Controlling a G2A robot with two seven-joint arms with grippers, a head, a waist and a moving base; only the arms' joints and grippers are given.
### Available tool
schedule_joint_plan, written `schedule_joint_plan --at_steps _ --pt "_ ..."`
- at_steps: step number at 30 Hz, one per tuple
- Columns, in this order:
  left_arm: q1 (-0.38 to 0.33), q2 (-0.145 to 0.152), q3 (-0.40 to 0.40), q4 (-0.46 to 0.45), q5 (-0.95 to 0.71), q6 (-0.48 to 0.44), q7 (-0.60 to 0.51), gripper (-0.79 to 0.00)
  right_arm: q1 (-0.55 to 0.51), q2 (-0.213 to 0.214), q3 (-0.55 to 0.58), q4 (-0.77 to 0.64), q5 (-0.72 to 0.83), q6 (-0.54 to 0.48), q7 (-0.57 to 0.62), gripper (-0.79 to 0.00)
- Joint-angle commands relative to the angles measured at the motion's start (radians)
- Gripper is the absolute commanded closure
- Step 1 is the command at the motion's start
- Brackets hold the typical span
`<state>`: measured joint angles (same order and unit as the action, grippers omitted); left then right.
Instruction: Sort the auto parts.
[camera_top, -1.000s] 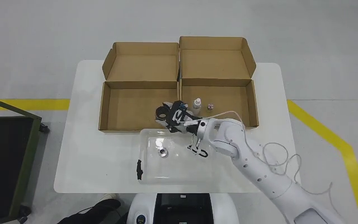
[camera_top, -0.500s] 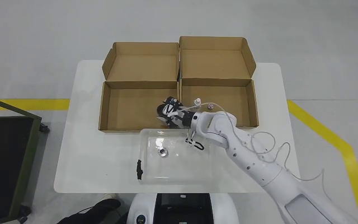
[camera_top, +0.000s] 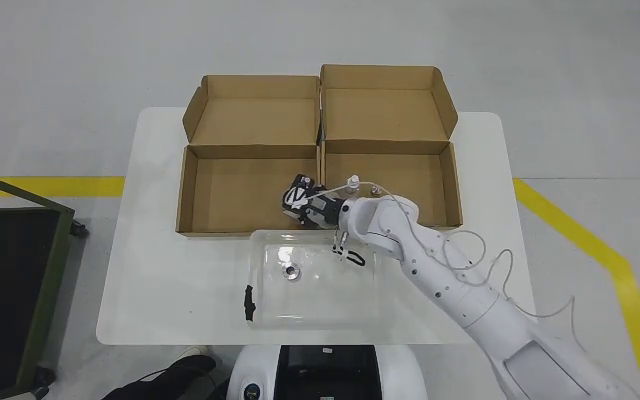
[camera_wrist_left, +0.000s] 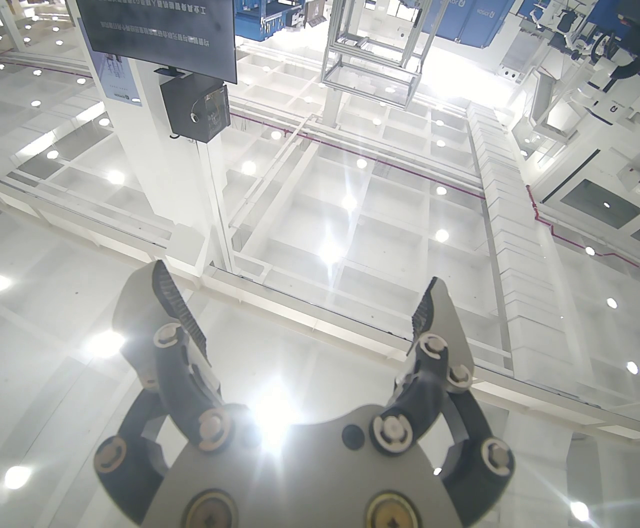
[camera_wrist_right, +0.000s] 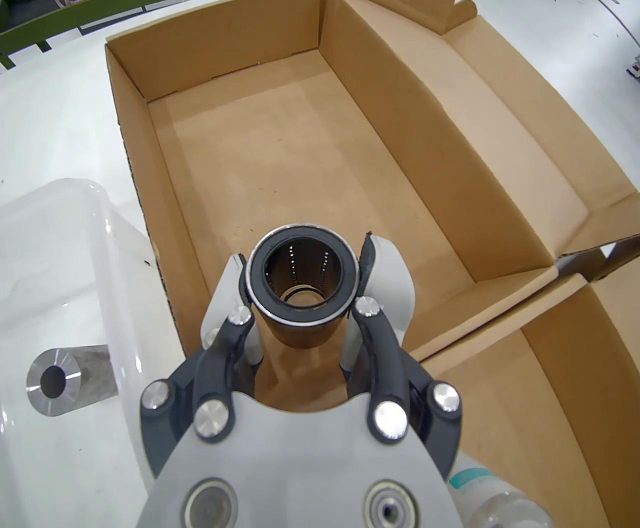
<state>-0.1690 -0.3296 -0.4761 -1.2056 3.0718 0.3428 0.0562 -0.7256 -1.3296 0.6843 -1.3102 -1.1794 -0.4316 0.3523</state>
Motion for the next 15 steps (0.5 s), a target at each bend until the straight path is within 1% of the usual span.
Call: schedule_joint_plan --at_steps 1,10,14,15 --pt "0.000 0.000 0.000 0.000 0.000 0.000 0.000 -0.785 0.000 -0.002 0.001 0.002 -0.004 -0.002 0.003 -0.339" --pt "0.000 0.000 0.000 0.000 0.000 0.000 0.000 -0.785 -0.006 -0.009 0.012 -0.001 -0.023 -0.011 0.024 -0.388" --pt "0.000 0.000 0.000 0.000 0.000 0.000 0.000 -0.785 -0.014 -0.008 0.031 -0.028 -0.027 -0.011 0.019 -0.394" --pt "0.000 0.000 0.000 0.000 0.000 0.000 0.000 -0.785 -0.015 -0.007 0.037 -0.039 -0.030 -0.012 0.017 -0.409"
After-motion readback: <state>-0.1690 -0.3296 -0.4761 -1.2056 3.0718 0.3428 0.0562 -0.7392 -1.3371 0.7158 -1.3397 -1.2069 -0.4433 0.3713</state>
